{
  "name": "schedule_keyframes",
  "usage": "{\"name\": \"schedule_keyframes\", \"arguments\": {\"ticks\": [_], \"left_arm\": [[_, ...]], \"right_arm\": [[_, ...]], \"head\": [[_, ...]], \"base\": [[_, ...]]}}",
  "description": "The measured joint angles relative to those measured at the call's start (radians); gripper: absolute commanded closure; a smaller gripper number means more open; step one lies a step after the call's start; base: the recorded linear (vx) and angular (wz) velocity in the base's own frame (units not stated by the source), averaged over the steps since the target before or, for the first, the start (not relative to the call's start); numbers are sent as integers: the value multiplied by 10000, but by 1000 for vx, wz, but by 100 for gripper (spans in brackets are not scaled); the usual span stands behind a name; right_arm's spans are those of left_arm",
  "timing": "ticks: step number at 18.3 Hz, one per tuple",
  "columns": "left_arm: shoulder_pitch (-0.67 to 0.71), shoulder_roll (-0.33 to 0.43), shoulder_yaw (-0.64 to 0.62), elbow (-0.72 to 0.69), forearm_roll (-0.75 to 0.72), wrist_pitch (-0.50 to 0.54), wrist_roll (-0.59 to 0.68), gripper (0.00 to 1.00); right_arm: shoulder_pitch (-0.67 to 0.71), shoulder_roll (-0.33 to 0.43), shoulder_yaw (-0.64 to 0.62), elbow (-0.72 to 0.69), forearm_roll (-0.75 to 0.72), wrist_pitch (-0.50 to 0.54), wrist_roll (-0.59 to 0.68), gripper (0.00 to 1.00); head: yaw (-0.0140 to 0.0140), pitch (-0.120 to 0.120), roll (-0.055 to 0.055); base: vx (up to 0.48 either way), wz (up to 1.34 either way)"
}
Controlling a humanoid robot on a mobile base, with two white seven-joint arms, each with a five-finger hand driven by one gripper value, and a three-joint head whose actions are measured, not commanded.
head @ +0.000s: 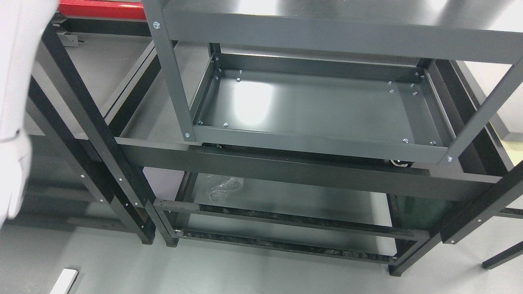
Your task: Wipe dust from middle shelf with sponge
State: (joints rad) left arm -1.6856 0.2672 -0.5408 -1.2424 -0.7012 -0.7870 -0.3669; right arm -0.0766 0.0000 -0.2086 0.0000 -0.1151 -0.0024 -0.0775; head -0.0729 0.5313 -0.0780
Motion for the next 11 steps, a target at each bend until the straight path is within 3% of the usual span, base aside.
{"name": "schedule_keyframes", "arguments": {"ticks": [5,11], "left_arm": [[-1330,-1021,-1735,953,729,787,951,99],[-1998,-1701,-3928,1610,710,1533,1158,99]], "right_arm": [[-1,0,0,0,0,0,25,0],[0,0,0,0,0,0,50,0]], "head": [[0,0,0],[0,0,0]], "base": [[0,0],[0,0]]}}
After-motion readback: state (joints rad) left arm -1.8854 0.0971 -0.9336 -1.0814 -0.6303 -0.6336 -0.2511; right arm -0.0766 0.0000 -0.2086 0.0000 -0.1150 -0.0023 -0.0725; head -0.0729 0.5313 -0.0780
